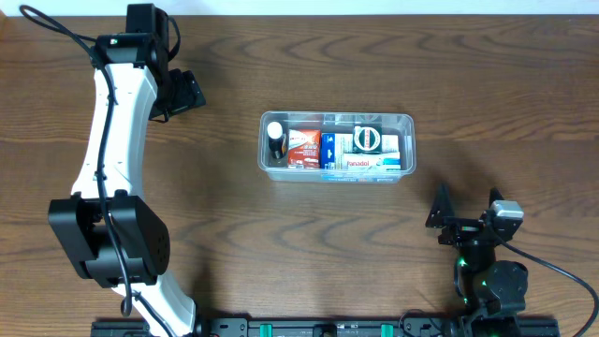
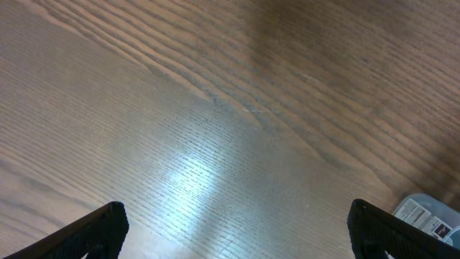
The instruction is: Pack container
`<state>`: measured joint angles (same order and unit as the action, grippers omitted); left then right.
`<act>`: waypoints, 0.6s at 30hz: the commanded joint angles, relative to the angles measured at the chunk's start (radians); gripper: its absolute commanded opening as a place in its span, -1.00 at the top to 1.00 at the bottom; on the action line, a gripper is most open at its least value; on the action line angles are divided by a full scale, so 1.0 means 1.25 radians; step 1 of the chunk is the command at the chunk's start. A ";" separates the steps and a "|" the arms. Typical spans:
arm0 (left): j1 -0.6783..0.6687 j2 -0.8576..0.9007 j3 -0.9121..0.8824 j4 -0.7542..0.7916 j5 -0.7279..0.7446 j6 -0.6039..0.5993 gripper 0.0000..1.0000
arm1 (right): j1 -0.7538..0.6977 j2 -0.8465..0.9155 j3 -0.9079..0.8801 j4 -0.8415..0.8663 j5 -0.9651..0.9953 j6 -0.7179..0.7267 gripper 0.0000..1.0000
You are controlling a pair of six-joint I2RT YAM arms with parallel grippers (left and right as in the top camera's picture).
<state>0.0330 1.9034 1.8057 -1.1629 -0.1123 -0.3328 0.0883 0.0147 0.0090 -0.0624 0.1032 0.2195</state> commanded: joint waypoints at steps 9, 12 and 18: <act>0.003 -0.013 0.020 -0.002 -0.010 0.008 -0.96 | -0.009 -0.008 -0.003 -0.001 -0.005 -0.051 -0.99; 0.003 -0.013 0.020 -0.003 -0.009 0.008 -0.96 | -0.009 -0.008 -0.003 -0.001 -0.005 -0.051 -0.99; 0.003 -0.013 0.020 -0.002 -0.009 0.008 -0.96 | -0.009 -0.008 -0.003 -0.001 -0.005 -0.051 -0.98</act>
<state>0.0330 1.9034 1.8057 -1.1625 -0.1123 -0.3328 0.0883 0.0124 0.0090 -0.0628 0.1036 0.1730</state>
